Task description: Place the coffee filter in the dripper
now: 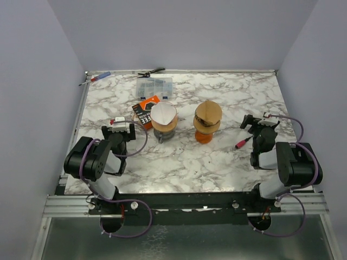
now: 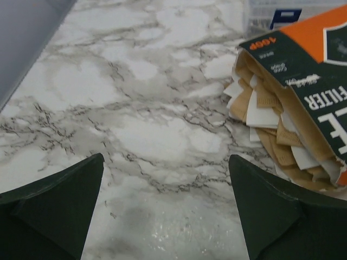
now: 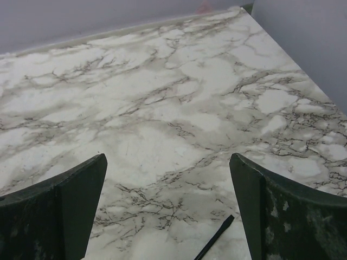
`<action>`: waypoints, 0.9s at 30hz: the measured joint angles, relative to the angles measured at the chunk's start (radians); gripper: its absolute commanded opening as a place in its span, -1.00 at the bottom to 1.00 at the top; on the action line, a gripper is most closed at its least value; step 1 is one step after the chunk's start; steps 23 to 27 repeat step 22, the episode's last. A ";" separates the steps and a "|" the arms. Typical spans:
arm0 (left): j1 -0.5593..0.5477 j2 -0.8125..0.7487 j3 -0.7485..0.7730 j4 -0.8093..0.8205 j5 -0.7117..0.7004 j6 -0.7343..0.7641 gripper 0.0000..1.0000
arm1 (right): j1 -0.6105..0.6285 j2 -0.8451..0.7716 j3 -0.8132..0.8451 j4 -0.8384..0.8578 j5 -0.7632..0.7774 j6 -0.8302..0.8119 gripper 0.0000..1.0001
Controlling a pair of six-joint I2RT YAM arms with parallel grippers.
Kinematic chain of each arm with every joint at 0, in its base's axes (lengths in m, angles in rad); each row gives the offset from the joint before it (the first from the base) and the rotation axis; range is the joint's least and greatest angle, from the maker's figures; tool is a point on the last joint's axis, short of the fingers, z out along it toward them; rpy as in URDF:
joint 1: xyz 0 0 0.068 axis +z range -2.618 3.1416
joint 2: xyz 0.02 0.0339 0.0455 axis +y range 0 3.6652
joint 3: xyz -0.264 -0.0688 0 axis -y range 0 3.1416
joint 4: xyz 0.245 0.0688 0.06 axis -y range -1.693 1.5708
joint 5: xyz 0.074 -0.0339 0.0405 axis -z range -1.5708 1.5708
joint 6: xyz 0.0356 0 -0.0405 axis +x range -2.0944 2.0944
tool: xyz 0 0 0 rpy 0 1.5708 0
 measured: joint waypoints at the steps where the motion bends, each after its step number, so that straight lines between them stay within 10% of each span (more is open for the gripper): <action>1: 0.001 0.042 0.002 -0.011 0.003 -0.004 0.98 | 0.000 0.000 0.001 -0.003 -0.006 -0.002 1.00; 27: 0.002 0.051 0.073 -0.055 -0.105 -0.054 0.98 | 0.000 0.000 0.001 -0.043 -0.044 -0.025 1.00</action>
